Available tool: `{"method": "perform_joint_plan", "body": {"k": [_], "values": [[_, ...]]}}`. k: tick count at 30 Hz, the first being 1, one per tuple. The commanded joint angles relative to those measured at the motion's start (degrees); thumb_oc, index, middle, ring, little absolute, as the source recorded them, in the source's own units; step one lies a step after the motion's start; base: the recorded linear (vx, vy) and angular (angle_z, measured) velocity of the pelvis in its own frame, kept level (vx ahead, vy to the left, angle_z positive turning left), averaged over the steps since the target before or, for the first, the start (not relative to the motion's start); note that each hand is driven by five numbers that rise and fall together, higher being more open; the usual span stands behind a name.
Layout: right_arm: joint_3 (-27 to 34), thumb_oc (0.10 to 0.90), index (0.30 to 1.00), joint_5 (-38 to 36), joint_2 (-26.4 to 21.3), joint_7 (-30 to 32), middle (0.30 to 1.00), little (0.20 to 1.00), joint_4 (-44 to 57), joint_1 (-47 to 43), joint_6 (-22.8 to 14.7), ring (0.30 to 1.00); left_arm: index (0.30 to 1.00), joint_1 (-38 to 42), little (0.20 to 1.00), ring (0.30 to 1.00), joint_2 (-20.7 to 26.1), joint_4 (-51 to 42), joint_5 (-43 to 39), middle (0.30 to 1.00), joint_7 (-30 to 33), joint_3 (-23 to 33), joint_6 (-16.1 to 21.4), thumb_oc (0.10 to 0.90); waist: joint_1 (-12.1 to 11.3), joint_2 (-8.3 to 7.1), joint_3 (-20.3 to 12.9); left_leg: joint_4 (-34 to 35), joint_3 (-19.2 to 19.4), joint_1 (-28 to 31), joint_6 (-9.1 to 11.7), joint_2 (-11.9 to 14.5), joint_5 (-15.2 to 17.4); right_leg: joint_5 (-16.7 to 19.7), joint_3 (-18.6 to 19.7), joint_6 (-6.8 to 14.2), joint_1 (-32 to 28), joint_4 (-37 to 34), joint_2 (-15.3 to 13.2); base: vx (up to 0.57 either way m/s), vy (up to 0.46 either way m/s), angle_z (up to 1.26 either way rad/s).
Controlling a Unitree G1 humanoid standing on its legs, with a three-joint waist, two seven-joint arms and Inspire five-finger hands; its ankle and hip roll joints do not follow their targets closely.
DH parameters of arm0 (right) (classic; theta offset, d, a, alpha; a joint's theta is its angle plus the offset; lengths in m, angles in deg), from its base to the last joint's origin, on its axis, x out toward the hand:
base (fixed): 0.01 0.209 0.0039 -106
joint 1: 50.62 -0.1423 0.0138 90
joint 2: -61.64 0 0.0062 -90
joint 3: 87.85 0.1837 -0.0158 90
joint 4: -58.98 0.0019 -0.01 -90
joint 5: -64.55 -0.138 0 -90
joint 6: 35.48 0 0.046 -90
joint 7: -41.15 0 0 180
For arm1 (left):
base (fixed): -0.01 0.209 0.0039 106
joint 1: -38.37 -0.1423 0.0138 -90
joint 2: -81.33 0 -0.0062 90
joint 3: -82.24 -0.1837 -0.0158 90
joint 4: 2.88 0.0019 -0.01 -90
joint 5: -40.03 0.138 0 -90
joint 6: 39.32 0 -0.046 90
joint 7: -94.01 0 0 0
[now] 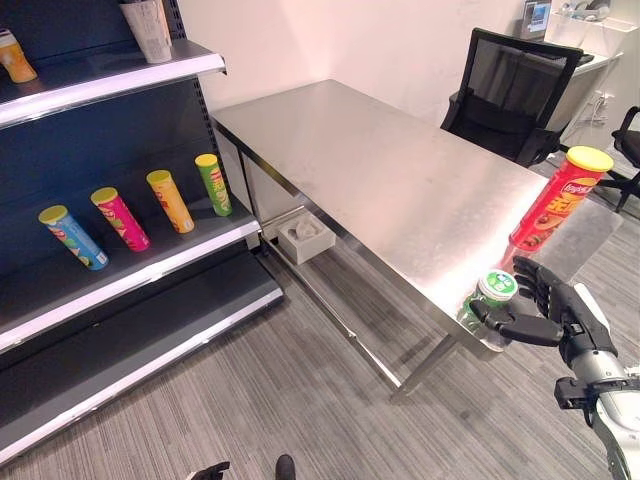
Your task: Put the goods on the table back onto the shelves and tidy them up.
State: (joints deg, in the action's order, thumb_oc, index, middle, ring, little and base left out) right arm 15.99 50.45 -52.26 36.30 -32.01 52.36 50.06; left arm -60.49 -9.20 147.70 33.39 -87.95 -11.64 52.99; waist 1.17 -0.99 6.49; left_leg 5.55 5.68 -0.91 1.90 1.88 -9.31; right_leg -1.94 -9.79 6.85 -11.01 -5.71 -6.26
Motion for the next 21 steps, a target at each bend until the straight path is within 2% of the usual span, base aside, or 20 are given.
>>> {"method": "perform_joint_plan", "body": {"k": [1, 12, 13, 14, 15, 21], "values": [[5.38, 0.800, 0.900, 0.43, -5.56, 0.93, 0.900, 0.900, 5.61, -6.09, -4.02, 0.900, 0.900, 3.70, 0.900, 0.900, -0.11, 0.36, 1.38, 0.900, -1.13, -0.60, 2.20, 0.800, -1.89, -0.61, 0.61, -0.55, -0.17, 6.53, 1.78, 1.38, 10.76, 4.02, -2.62, 2.82, 5.16, 0.71, -1.20, 0.00, 0.000, 0.00], [1.52, 0.800, 0.900, 3.52, -3.23, 2.25, 0.900, 0.900, 4.41, -8.64, -4.05, 0.900, 0.900, 3.75, 0.900, 0.900, 0.11, -0.05, 0.94, 0.900, -0.48, -0.32, 2.23, 0.800, -2.88, -1.00, 0.93, -0.55, -0.65, 6.55, 1.72, 1.36, 10.86, 3.89, -3.49, 2.77, 4.79, 0.71, -1.45, 0.00, 0.000, 0.00], [1.23, 0.765, 0.848, 3.71, -3.22, 2.14, 0.848, 0.848, 4.46, -8.79, -3.95, 0.848, 0.900, 3.81, 0.900, 0.900, 0.12, 0.13, 0.85, 0.900, -0.44, -0.16, 2.24, 0.800, -3.05, -1.02, 0.94, -0.55, -0.71, 6.52, 1.73, 1.36, 10.84, 3.83, -3.59, 2.75, 4.74, 0.71, -1.42, 0.01, -0.006, 0.04], [1.19, 0.544, 0.516, 3.72, -3.22, 2.15, 0.516, 0.516, 4.44, -8.84, -3.95, 0.516, 0.900, 3.82, 0.900, 0.900, 0.13, 0.14, 0.85, 0.900, -0.44, -0.13, 2.25, 0.800, -3.01, -1.03, 0.95, -0.55, -0.73, 6.52, 1.73, 1.36, 10.84, 3.83, -3.61, 2.75, 4.72, 0.71, -1.43, 0.00, -0.004, 0.05], [0.27, 0.400, 0.300, 3.45, -3.48, 1.97, 0.300, 0.300, 4.02, -9.39, -3.74, 0.300, 0.900, 3.95, 0.900, 0.900, 0.29, 0.14, 0.62, 0.900, -0.27, -0.04, 2.18, 0.800, -3.32, -1.20, 1.02, -0.55, -0.89, 6.41, 1.81, 1.39, 10.70, 3.77, -3.85, 2.72, 4.61, 0.71, -1.39, 0.00, -0.004, 0.06], [0.42, 0.400, 0.300, 3.64, -3.15, 1.98, 0.300, 0.300, 4.14, -9.28, -3.63, 0.300, 0.900, 3.73, 0.900, 0.900, 0.60, -0.05, 0.59, 0.900, -0.18, 0.36, 2.21, 0.800, -3.76, -1.34, 0.78, -0.55, -1.28, 6.45, 1.86, 1.29, 10.85, 3.48, -4.34, 2.63, 4.23, 0.71, -1.30, 0.01, -0.009, 0.07]]}}
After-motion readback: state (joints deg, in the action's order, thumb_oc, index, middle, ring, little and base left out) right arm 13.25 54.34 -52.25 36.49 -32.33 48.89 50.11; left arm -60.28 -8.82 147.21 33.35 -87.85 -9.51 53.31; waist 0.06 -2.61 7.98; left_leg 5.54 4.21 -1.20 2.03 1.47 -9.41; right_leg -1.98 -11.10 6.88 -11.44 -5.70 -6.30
